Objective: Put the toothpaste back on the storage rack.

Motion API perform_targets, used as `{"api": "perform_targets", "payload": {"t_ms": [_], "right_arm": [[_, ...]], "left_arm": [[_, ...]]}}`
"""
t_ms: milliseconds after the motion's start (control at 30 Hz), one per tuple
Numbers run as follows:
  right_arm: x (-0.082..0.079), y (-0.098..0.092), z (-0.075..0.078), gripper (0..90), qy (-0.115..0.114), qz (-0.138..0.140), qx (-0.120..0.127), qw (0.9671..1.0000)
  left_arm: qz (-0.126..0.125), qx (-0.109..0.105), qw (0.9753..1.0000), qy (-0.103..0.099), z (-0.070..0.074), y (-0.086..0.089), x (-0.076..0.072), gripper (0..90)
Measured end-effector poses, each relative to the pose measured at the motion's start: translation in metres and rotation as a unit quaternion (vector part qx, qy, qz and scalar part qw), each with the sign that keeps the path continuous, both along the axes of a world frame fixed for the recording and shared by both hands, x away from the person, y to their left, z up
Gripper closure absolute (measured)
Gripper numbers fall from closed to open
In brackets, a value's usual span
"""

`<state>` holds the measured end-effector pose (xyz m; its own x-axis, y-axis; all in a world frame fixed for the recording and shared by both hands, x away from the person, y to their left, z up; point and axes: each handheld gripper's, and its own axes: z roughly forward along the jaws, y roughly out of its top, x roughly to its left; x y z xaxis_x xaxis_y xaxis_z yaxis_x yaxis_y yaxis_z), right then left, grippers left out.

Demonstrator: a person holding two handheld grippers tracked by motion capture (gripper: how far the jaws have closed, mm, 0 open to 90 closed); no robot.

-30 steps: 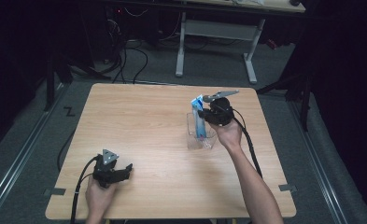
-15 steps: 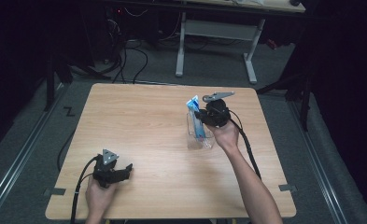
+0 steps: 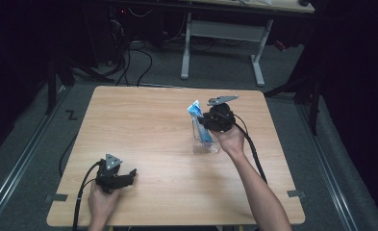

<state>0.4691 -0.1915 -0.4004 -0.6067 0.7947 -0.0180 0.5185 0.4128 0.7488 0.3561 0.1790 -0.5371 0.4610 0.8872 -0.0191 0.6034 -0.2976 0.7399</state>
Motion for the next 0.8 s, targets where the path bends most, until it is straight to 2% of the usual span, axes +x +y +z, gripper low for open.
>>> {"api": "perform_targets", "payload": {"t_ms": [100, 333, 467, 800], "right_arm": [[-0.002, -0.002, 0.003, 59.9, -0.009, 0.0, 0.007, 0.9999], [-0.004, -0.01, 0.009, 53.6, -0.011, -0.005, 0.028, 0.9995], [-0.008, -0.016, 0.012, 53.6, -0.021, -0.013, 0.04, 0.9989], [-0.016, -0.028, 0.015, 57.6, -0.043, -0.027, 0.049, 0.9975]], "left_arm": [[0.0, 0.001, 1.0, 0.0, 0.0, 0.0, 0.0, 22.8], [0.0, 0.001, 1.0, 0.0, 0.0, 0.0, 0.0, 22.8], [0.0, 0.0, 1.0, 0.0, 0.0, 0.0, 0.0, 22.8], [0.0, 0.0, 1.0, 0.0, 0.0, 0.0, 0.0, 22.8]]}}
